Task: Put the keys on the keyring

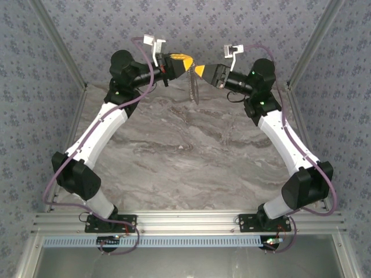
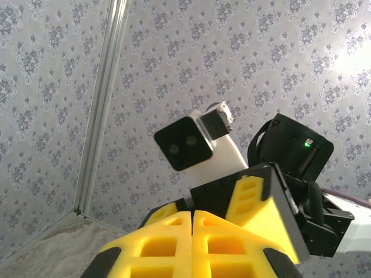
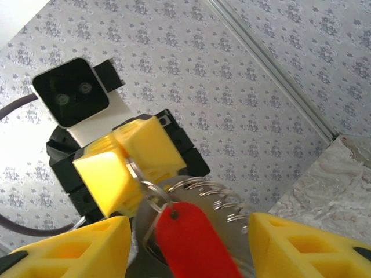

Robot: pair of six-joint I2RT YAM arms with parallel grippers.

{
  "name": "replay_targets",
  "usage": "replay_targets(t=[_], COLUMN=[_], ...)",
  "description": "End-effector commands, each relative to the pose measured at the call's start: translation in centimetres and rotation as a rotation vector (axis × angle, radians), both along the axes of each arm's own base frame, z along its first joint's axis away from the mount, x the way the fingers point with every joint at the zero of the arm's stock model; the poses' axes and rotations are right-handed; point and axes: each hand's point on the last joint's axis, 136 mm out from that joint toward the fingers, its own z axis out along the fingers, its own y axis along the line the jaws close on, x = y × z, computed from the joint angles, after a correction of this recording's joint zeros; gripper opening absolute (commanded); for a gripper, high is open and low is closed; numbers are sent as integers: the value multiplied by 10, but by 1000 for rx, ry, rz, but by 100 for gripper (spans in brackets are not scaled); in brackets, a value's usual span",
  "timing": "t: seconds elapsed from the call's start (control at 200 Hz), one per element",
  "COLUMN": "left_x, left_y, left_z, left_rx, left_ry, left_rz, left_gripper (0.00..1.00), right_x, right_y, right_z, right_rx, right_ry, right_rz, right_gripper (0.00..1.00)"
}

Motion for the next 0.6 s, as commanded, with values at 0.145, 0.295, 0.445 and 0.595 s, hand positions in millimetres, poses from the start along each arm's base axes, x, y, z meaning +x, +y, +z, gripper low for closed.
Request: replay_targets(t=[0.145,0.295,0.445,0.595], left_x=[-9,-10,-10,-10], left_y=[7,8,7,7], left_z=[26,28,28,27], left_rx=[-64,-75,-82,-85], left_ry=[-56,-48,-33,-22], left_rz=[-36,-47,-57,-62], left_gripper=[0,0,0,0], right_x=[-4,-7,-9,-11], right_y=[3,4,3,4], right_z=[8,9,10,11], right_rx=[-22,-23,-23,-23], right_ry=[-31,-32,-33,-38], right_rz=[4,10,12,12], right_gripper=[55,51,46,40])
